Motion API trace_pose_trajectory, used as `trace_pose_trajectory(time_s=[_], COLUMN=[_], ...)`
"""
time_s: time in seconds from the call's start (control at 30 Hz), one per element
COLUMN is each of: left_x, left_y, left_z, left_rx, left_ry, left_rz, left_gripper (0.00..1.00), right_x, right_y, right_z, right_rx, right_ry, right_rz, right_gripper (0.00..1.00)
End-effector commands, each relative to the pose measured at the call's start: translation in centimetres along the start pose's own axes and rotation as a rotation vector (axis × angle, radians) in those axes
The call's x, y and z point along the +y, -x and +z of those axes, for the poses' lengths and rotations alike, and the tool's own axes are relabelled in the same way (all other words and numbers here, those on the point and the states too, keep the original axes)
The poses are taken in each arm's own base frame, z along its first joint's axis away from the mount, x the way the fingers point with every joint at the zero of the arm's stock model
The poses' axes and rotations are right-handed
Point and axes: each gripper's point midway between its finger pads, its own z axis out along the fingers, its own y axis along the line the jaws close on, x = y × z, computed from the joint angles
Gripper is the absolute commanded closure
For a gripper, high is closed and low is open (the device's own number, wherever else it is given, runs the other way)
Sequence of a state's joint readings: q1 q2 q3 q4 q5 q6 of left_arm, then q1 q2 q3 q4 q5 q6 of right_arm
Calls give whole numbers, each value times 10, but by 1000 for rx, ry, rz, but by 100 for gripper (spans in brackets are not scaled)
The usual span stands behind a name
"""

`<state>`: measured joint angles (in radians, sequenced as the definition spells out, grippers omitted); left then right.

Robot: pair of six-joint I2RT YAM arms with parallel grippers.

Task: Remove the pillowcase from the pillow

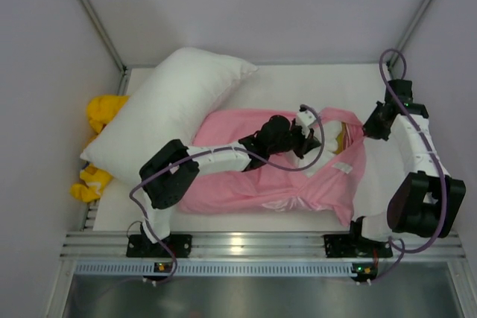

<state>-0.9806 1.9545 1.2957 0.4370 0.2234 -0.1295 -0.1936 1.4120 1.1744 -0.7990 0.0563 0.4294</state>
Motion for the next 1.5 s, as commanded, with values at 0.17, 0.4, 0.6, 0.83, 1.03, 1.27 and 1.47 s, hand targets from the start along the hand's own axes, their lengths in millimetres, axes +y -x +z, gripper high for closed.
trace_pose_trajectory(time_s=[0.17, 0.4, 0.6, 0.83, 1.03, 1.27, 1.47], left_x=[-9, -39, -74, -94, -67, -37, 7], left_y=[54, 54, 51, 72, 110, 108, 95], left_z=[-52, -82, -130, -180, -175, -117, -66], left_rx=[-121, -115, -103, -177, -226, -154, -107], left_ry=[-31, -155, -253, -249, -80, -21, 56], left_rz=[-92, -123, -119, -70, -13, 52, 70], left_gripper=[100, 100, 100, 100, 100, 100, 100], right_x=[34, 112, 139, 153, 164, 136, 116], right_y=[39, 33, 52, 70, 8, -2, -32], right_z=[0, -27, -18, 4, 9, -107, -164], right_rx=[-126, -177, -179, -164, -96, -268, -231], right_ry=[145, 367, 406, 365, 370, 499, 580], right_rz=[-37, -199, -188, -139, -213, -199, -218], right_gripper=[100, 100, 100, 100, 100, 49, 11])
